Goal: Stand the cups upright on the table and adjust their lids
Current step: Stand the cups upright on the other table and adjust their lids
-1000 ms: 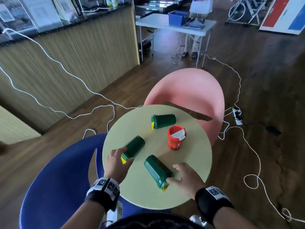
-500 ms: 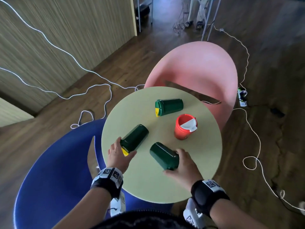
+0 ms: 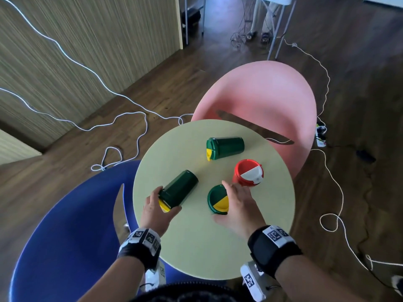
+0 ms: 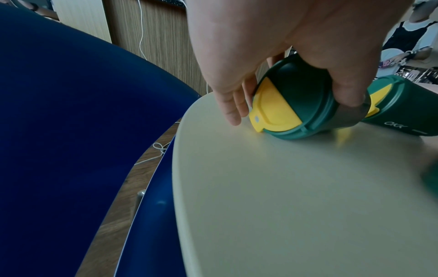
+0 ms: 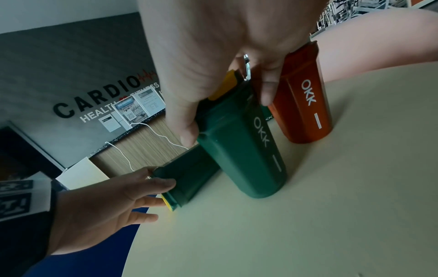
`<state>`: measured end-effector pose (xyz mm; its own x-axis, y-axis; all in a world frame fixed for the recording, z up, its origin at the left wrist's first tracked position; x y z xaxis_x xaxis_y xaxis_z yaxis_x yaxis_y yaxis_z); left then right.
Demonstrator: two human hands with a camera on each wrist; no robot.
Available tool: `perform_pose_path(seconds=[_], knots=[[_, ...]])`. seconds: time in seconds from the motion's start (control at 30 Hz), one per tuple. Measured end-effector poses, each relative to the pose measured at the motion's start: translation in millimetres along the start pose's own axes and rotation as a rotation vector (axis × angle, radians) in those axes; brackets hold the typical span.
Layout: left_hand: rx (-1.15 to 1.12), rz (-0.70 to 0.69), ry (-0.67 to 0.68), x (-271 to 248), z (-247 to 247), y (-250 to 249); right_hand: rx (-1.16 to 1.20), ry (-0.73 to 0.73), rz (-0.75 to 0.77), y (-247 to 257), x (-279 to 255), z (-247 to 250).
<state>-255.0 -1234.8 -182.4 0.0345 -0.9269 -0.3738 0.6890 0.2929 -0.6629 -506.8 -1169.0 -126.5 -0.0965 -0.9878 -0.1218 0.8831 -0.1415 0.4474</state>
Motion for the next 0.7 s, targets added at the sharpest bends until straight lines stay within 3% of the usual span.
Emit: perform_pose_path(seconds=[0.2, 0.4, 0.7], knots=[[-0.036, -0.023, -0.006, 1.0, 7.6, -9.9, -0.012, 0.005, -0.001, -5.4, -5.3, -4.1], [-0.08, -0.165, -0.047, 14.5, 25.1, -59.1, -0.023, 0.018, -0.011, -3.0, -5.2, -2.1], [0.301, -0.395, 0.13, 34.5, -0.4, -140.0, -0.054, -0.018, 0.011, -3.9, -7.1, -3.2]])
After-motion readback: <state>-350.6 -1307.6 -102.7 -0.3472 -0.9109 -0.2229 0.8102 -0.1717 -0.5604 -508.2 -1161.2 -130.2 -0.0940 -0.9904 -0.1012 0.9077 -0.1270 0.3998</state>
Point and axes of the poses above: each hand's wrist, its own x-axis towards the middle knuckle, its own z-axis out of the back of the hand, y = z × x, the point moved 2 cm from there along x, towards the middle knuckle, and after that the axes turned 3 degrees about -x, right-handed, at the moved point
